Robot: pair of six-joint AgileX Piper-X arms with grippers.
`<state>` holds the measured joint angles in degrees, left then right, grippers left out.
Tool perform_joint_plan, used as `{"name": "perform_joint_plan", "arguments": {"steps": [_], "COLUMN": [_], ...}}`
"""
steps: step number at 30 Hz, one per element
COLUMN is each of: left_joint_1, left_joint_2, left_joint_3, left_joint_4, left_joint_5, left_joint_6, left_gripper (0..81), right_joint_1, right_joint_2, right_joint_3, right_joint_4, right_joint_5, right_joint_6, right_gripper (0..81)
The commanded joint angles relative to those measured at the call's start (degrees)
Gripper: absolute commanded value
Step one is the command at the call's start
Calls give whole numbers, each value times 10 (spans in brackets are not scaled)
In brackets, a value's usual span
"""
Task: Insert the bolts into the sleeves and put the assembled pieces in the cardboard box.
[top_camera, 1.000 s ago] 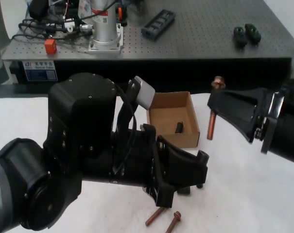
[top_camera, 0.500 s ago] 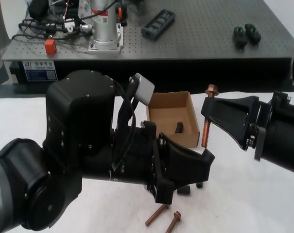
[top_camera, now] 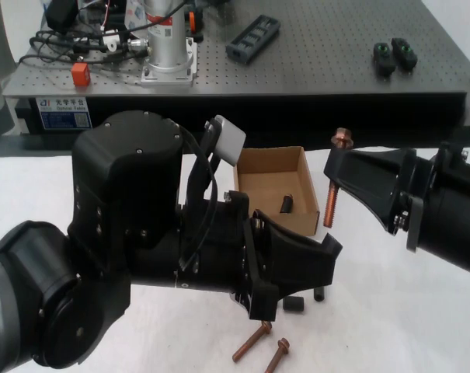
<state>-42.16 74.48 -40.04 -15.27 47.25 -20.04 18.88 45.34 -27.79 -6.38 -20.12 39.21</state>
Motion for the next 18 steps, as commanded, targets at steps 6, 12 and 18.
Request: {"name": "perform_joint_plan", "arguments": {"steps": [6,12,18], "left_joint_1": [1,1,1], "left_joint_2": [-5,-5,-5], "left_joint_3": [-2,-2,-2], "left_joint_4": [-16,-16,-45], "left_joint_5": [-35,-38,-42], "left_joint_6": [-9,-9,-27], "left_gripper": [6,6,6], "right_joint_1": [1,1,7], "right_joint_2": [-16,-16,-16], "right_joint_3": [-1,-1,-1], "right_joint_4": [-15,5,24], "right_joint_5": [39,36,35], "right_joint_6": [6,11,11], "right_gripper": [1,1,1]}}
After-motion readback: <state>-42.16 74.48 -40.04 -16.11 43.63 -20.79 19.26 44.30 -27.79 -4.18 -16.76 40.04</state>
